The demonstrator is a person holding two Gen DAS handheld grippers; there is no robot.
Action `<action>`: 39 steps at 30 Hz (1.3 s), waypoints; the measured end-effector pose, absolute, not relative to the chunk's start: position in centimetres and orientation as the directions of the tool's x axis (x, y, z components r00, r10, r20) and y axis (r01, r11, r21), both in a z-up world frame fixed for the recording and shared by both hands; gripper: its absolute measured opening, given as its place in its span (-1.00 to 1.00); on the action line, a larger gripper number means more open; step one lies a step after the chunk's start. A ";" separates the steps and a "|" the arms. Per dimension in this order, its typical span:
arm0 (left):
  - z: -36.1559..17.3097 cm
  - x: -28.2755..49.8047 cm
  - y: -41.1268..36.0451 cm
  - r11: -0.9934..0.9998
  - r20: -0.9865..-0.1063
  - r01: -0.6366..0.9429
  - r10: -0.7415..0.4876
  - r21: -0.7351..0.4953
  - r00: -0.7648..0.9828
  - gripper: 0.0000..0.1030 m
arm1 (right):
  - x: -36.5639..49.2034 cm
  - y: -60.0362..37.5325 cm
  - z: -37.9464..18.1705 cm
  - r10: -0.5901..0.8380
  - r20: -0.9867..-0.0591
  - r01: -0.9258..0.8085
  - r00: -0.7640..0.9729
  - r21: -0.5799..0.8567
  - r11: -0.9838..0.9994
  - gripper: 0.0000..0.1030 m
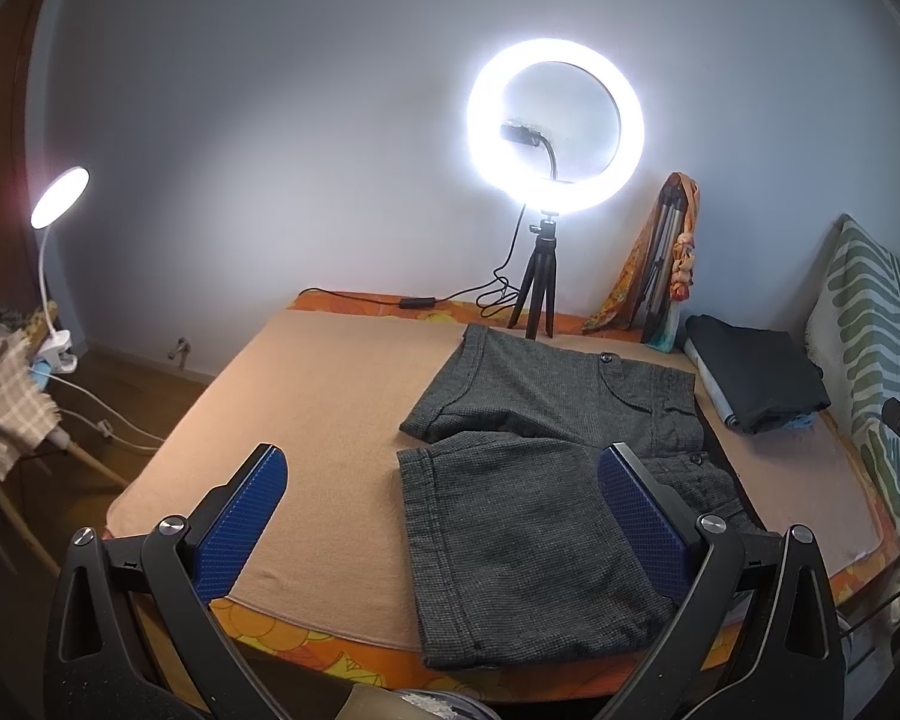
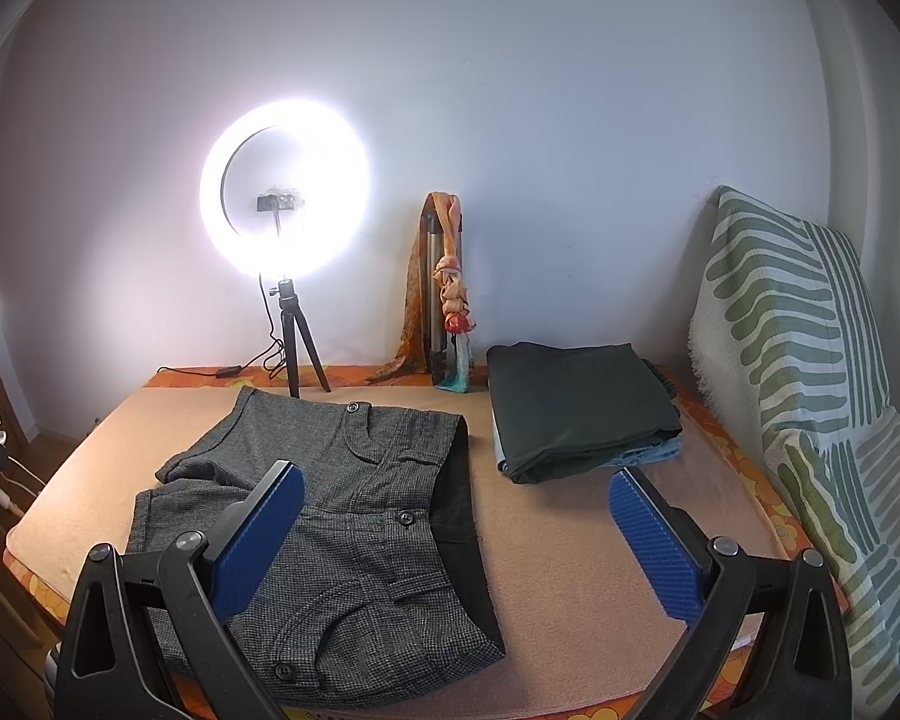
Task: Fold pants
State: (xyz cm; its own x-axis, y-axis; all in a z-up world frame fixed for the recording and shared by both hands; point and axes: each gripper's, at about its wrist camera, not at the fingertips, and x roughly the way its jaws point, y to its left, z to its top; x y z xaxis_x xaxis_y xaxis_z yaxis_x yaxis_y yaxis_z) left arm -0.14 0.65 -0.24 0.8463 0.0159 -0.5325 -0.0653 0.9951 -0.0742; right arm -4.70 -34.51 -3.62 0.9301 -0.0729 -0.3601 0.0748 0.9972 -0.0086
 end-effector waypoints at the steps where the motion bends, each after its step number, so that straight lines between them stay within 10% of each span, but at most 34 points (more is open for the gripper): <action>1: -0.2 -0.1 0.6 0.995 -0.532 -0.066 0.018 -0.071 0.847 1.00 | -4.6 -34.5 -3.7 -0.072 -0.360 0.074 0.930 -0.009 0.997 1.00; 39: -2.9 14.8 5.1 0.984 -0.626 0.164 -0.172 -0.071 0.761 0.97 | 5.1 -36.0 -3.5 0.089 -0.398 -0.148 0.913 -0.120 0.982 1.00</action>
